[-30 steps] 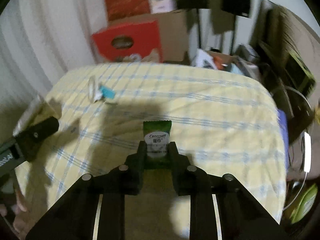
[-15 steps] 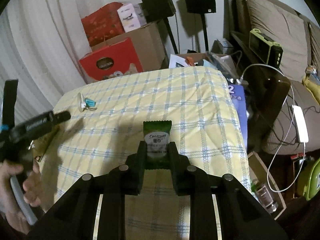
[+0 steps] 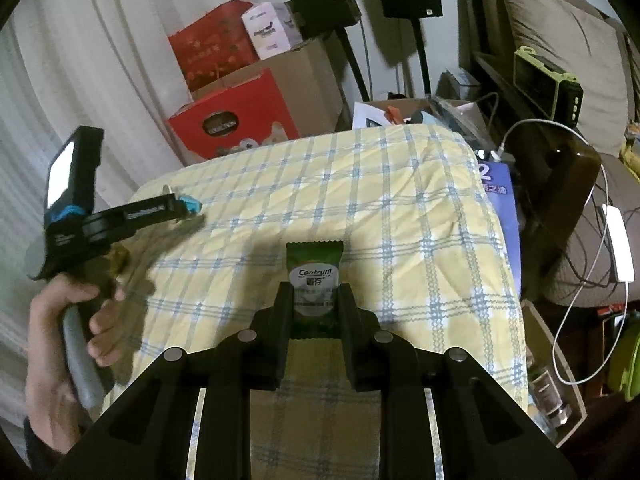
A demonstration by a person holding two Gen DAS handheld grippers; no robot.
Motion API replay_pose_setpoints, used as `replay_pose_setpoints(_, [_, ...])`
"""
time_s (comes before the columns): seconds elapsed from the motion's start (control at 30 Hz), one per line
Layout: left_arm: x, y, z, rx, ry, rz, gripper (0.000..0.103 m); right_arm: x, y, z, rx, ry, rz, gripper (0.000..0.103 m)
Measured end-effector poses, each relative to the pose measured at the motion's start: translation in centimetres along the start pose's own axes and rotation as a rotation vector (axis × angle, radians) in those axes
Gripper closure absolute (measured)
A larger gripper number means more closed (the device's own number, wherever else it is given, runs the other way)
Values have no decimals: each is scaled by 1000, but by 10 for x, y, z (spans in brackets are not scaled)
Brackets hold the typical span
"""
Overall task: Organize objects
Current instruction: 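Close the left gripper on the clear suction-cup hook while the right holds the Centrum packet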
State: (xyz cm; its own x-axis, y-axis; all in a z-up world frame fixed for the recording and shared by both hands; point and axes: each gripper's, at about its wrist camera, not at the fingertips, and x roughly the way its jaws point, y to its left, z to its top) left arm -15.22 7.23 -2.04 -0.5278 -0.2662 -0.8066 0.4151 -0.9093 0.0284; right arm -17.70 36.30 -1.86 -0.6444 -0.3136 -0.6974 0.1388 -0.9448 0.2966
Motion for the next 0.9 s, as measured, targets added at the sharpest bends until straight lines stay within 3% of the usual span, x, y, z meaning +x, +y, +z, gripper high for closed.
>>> replay_pose_setpoints(0.37, [23,-17,6,44,8,-8,13,-1,-2,-1,13,7,5,82])
replay_pose_setpoints(0.7, [33,-10,8,19,19,-28,14,2,-8,-3,46,21,7,82])
replay_pose_setpoints(0.8, [31,-13,8,44,12,-48,24,3,-11,-3,53,23,9,82])
replay_pose_setpoints(0.87, [29,-15,7,53,5,-68,39,3,-13,-3,64,20,7,81])
replay_pose_setpoints(0.9, [28,-17,6,58,-1,-82,39,2,-14,-3,69,19,7,81])
